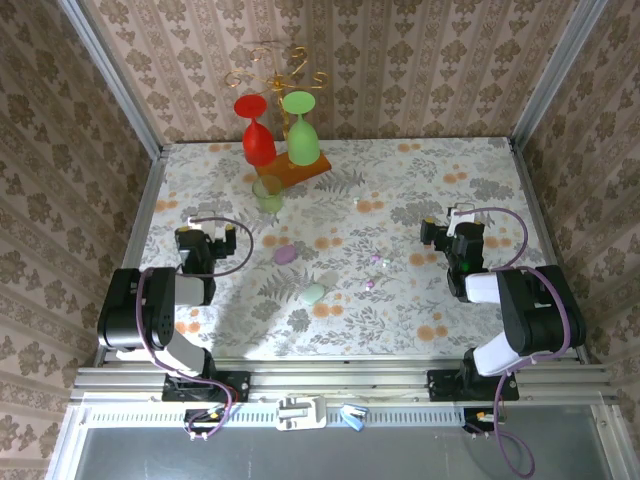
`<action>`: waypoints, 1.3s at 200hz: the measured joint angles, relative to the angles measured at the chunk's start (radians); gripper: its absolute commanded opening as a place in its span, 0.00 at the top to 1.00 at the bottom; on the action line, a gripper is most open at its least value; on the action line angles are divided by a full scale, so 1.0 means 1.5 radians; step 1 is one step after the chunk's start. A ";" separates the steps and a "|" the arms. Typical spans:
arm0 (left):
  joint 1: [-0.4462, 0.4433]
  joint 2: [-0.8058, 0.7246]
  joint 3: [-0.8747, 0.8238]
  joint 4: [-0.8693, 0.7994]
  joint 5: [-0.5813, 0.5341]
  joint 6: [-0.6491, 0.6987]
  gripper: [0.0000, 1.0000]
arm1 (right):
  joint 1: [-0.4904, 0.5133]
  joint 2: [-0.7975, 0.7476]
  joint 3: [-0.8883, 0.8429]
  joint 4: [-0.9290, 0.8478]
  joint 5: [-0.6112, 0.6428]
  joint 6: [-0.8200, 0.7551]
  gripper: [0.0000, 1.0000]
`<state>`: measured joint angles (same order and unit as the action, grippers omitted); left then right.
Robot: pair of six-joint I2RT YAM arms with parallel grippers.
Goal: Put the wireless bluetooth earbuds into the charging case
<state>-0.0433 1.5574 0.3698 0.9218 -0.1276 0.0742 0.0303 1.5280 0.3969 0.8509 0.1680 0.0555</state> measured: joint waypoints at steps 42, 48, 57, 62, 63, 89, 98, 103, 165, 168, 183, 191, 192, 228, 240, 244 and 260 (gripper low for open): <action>0.000 0.000 0.000 0.000 0.000 0.000 0.00 | 0.000 0.000 0.000 0.000 0.000 0.000 0.00; 0.000 0.000 0.000 0.000 0.000 0.000 0.00 | 0.000 0.000 0.000 0.000 0.000 0.000 0.00; 0.000 0.000 0.000 0.000 0.000 0.000 0.00 | 0.000 0.000 0.000 0.000 0.000 0.000 0.00; 0.000 0.000 0.000 0.000 0.000 0.000 0.00 | 0.000 0.000 0.000 0.000 0.000 0.000 0.00; 0.000 0.000 0.000 0.000 0.000 0.000 0.00 | 0.000 0.000 0.000 0.000 0.000 0.000 0.00; 0.000 0.000 0.000 0.000 0.000 0.000 0.00 | 0.000 0.000 0.000 0.000 0.000 0.000 0.00; 0.000 0.000 0.000 0.000 0.000 0.000 0.00 | 0.000 0.000 0.000 0.000 0.000 0.000 0.00; 0.000 0.000 0.000 0.000 0.000 0.000 0.00 | 0.000 0.000 0.000 0.000 0.000 0.000 0.00; 0.000 0.000 0.000 0.000 0.000 0.000 0.00 | 0.000 0.000 0.000 0.000 0.000 0.000 0.00; 0.000 0.000 0.000 0.000 0.000 0.000 0.00 | 0.000 0.000 0.000 0.000 0.000 0.000 0.00; 0.000 0.000 0.000 0.001 0.000 0.000 0.00 | 0.000 0.000 0.000 0.000 0.000 0.000 0.00; -0.001 0.000 0.000 0.004 -0.002 0.000 0.00 | 0.000 0.000 0.000 0.000 0.000 0.000 0.00; -0.001 0.000 -0.001 0.005 -0.003 0.000 0.00 | 0.000 0.000 0.000 0.000 0.000 0.000 0.00; -0.008 -0.013 -0.018 0.024 -0.023 0.000 0.00 | 0.000 0.000 0.000 -0.002 -0.017 -0.004 0.00; -0.016 -0.040 -0.028 0.018 -0.034 0.001 0.00 | 0.000 -0.002 0.000 -0.009 -0.034 -0.009 0.00; -0.019 -0.048 -0.030 0.016 -0.037 0.001 0.00 | 0.000 -0.003 0.000 -0.012 -0.039 -0.011 0.00; -0.037 -0.103 -0.035 -0.002 -0.057 0.006 0.00 | 0.000 -0.022 0.002 -0.042 -0.069 -0.023 0.00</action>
<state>-0.0990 1.4033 0.3180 0.9195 -0.2138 0.0830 0.0307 1.4956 0.3992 0.7876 0.0647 0.0208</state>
